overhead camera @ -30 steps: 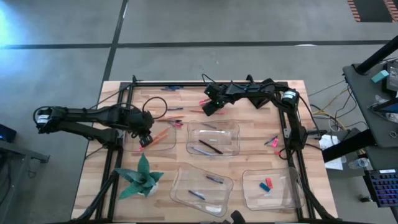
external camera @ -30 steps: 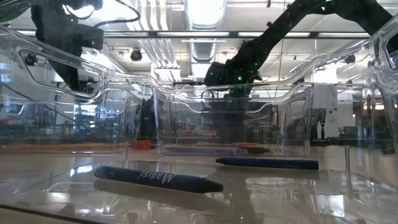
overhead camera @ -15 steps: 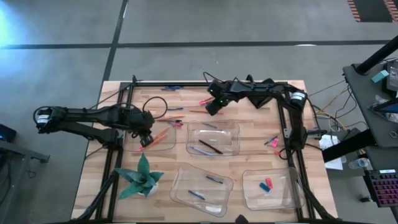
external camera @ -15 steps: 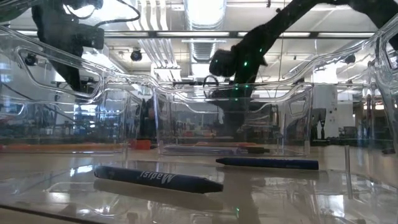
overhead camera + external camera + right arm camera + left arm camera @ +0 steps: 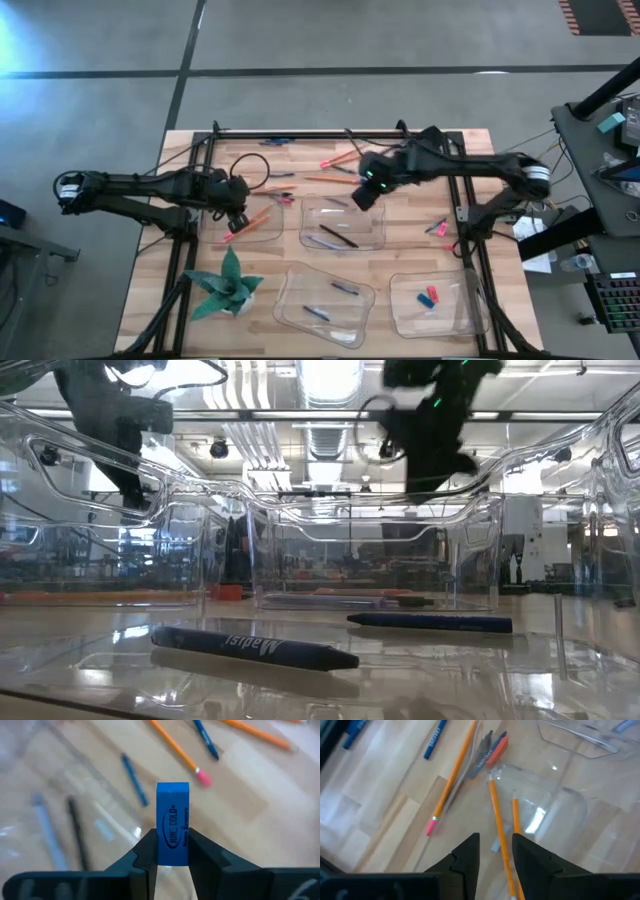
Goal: Sort crayons/erasers/pens/pencils in bins
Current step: Put the blue eraser into the bottom right transparent bin, then put the blue crayon into the bottom left transparent bin
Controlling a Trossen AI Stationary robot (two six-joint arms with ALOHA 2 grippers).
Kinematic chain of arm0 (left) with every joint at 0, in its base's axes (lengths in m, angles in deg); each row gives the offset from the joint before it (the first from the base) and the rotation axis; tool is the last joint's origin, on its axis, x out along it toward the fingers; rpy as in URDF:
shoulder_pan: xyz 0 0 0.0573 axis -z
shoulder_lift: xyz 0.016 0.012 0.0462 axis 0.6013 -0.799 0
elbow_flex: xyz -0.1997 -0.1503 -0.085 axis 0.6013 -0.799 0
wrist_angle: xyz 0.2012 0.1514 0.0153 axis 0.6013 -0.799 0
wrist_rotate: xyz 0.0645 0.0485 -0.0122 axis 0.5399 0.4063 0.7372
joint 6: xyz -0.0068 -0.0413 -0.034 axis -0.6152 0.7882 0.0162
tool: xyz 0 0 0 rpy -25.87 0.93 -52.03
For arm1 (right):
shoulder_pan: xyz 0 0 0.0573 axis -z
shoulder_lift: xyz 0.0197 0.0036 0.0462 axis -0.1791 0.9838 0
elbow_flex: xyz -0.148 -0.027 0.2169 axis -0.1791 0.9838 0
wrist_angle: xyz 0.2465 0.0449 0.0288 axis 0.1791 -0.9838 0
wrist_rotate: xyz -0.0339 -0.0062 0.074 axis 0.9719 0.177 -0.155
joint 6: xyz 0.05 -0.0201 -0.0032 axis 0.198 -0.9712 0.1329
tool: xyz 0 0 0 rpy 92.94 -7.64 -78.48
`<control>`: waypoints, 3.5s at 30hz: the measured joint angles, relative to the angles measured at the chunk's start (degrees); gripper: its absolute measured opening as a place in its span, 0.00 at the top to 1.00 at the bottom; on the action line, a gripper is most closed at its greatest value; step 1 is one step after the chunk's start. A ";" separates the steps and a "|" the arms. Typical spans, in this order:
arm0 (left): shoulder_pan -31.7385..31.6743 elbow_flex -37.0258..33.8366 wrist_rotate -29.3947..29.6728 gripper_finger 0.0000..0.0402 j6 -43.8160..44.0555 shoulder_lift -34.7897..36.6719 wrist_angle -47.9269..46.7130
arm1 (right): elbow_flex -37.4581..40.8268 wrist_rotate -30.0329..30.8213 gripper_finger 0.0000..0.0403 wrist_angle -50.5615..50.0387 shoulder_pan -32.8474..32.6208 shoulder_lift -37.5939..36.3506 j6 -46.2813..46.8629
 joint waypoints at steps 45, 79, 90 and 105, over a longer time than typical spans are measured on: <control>0.00 -0.76 4.80 0.75 1.43 -0.57 4.07 | 13.86 -4.98 0.69 0.25 -61.22 -3.95 72.55; -0.01 -0.74 4.91 0.75 2.34 -0.55 7.29 | 17.58 -0.67 0.62 -32.50 -26.10 -8.13 20.12; 0.01 -0.74 4.93 0.75 1.83 -0.55 7.19 | 27.57 -6.50 0.62 -16.98 -16.29 -8.12 2.09; -0.01 -0.74 4.97 0.75 0.09 -0.55 7.26 | 33.56 -6.47 0.62 -12.71 -6.33 -8.04 -7.28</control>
